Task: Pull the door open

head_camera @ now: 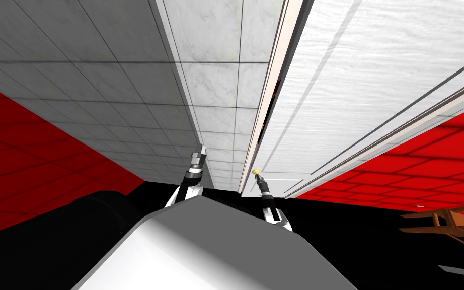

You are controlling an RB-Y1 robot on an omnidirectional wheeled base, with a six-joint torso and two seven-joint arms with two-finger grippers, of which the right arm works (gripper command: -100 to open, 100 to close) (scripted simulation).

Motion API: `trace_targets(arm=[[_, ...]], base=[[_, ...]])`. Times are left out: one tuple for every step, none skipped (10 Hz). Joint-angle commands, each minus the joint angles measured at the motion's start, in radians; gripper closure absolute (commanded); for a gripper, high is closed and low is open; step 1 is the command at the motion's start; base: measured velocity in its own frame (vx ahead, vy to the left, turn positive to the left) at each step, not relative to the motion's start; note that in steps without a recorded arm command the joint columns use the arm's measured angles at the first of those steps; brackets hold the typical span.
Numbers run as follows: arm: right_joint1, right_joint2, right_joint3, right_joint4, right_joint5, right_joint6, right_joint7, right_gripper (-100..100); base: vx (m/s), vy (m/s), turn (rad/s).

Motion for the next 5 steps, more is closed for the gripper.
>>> trace_targets(arm=[[0.007,0.014,0.016,0.007,-0.004,0.002,-0.038,100],[0.009,0.010,0.019,0.007,-0.022,0.002,-0.073,100],[0.009,0.010,0.019,0.007,-0.022,0.002,-0.078,100],[0.010,0.006,0.021,0.007,-0.040,0.002,-0.115,100],[0.010,0.006,0.021,0.007,-0.040,0.002,-0.119,100]], base=[[-0.041,-0.017,0.049],[-0.036,-0.013,0.078],[-0.032,-0.010,0.050],[-0.034,-0.003,0.096],[-0.021,-0.007,0.040]])
